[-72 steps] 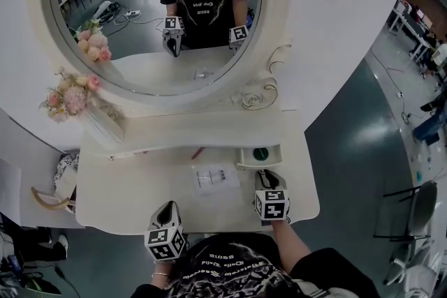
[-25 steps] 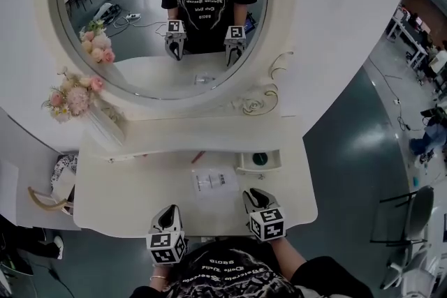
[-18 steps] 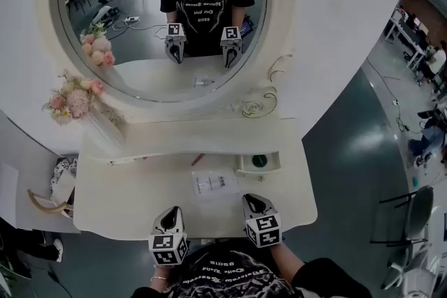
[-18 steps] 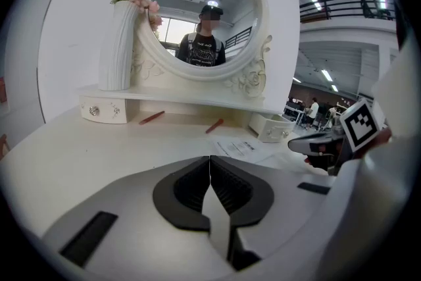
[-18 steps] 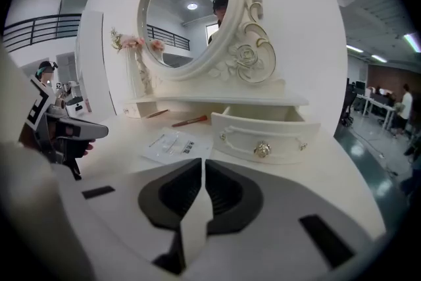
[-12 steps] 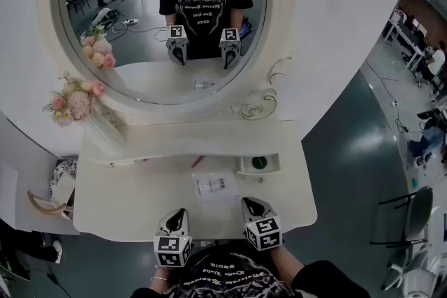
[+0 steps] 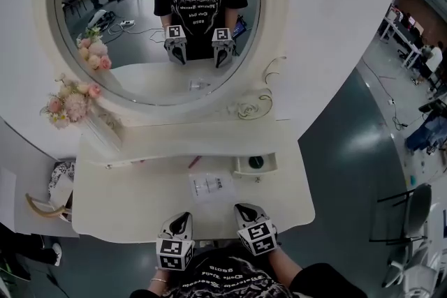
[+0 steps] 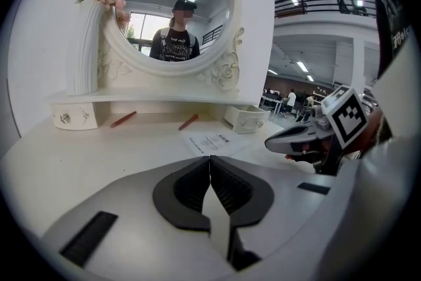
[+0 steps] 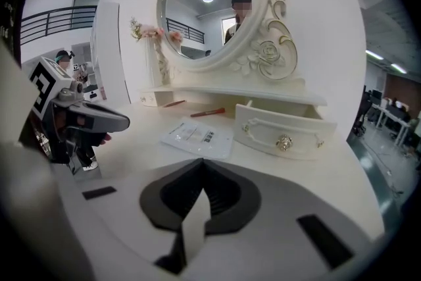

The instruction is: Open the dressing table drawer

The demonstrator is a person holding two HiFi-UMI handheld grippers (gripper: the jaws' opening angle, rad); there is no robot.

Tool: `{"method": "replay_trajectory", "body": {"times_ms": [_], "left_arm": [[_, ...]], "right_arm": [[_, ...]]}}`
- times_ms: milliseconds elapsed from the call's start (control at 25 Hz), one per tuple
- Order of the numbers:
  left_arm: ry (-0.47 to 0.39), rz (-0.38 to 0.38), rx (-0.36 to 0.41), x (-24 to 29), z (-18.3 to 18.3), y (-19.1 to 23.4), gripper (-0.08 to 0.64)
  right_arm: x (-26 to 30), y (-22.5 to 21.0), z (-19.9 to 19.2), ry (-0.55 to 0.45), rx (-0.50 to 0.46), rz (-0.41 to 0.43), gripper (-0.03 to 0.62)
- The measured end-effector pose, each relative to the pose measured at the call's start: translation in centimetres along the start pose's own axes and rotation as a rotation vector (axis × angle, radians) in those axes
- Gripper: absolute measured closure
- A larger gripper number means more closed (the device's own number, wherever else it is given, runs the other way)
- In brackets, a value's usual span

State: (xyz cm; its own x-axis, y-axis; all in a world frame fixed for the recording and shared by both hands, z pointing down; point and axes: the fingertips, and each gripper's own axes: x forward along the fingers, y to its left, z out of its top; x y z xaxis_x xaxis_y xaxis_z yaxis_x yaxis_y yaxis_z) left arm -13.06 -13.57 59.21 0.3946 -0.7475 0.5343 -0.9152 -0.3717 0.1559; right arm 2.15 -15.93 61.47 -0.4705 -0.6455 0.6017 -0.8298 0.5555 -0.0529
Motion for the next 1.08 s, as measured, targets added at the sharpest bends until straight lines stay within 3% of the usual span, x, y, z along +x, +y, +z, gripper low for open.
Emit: {"method": "replay_trajectory", "body": {"times_ms": [1080], "left_arm": [[-0.007, -0.001, -0.012, -0.6, -0.3, -0.8, 0.543]], "right_arm": [[-1.2, -0.6, -1.3, 0.003, 0.032, -0.022, 0.583]]}}
